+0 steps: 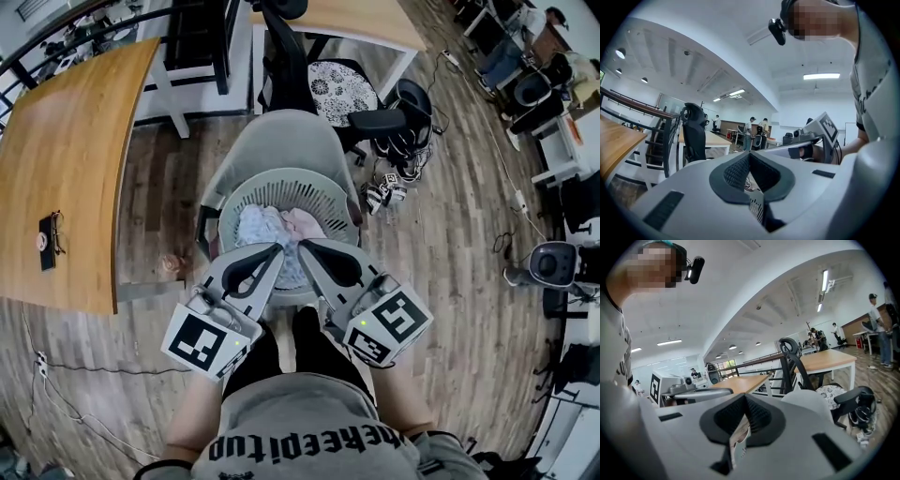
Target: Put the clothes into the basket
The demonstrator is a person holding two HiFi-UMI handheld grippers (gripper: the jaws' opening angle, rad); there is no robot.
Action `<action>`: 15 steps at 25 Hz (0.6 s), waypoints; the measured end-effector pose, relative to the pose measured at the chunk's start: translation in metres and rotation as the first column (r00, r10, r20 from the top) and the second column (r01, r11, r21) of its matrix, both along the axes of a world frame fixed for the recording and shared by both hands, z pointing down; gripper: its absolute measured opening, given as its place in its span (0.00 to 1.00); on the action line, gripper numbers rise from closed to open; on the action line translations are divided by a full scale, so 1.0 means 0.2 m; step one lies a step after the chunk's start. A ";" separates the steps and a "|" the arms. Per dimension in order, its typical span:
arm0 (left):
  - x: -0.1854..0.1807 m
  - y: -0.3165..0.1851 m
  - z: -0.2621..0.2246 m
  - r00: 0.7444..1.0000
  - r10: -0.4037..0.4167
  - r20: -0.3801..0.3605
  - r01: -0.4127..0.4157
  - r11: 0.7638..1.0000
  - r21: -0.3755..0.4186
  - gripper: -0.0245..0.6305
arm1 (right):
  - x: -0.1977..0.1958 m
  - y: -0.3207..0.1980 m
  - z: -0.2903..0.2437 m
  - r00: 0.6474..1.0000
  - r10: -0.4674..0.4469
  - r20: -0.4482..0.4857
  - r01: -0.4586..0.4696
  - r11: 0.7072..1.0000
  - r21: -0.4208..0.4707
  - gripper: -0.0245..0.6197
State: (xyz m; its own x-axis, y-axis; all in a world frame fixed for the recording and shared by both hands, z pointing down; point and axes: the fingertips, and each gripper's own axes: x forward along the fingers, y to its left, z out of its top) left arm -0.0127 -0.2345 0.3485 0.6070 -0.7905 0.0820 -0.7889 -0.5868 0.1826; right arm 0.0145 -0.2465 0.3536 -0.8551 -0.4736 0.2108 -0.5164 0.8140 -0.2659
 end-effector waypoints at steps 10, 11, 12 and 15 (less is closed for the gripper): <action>0.05 0.03 -0.10 0.995 0.095 0.014 -0.095 0.994 0.044 0.06 | 0.05 0.07 -0.13 0.996 0.087 0.036 -0.090 0.994 0.061 0.05; 0.05 0.03 -0.11 0.995 0.102 0.015 -0.102 0.994 0.048 0.06 | 0.05 0.07 -0.14 0.995 0.095 0.039 -0.097 0.993 0.067 0.05; 0.05 0.03 -0.11 0.994 0.108 0.017 -0.109 0.993 0.052 0.06 | 0.05 0.08 -0.16 0.994 0.103 0.041 -0.105 0.992 0.074 0.05; 0.06 0.04 -0.13 0.992 0.125 0.021 -0.126 0.990 0.070 0.06 | 0.07 0.09 -0.18 0.991 0.125 0.050 -0.129 0.987 0.092 0.05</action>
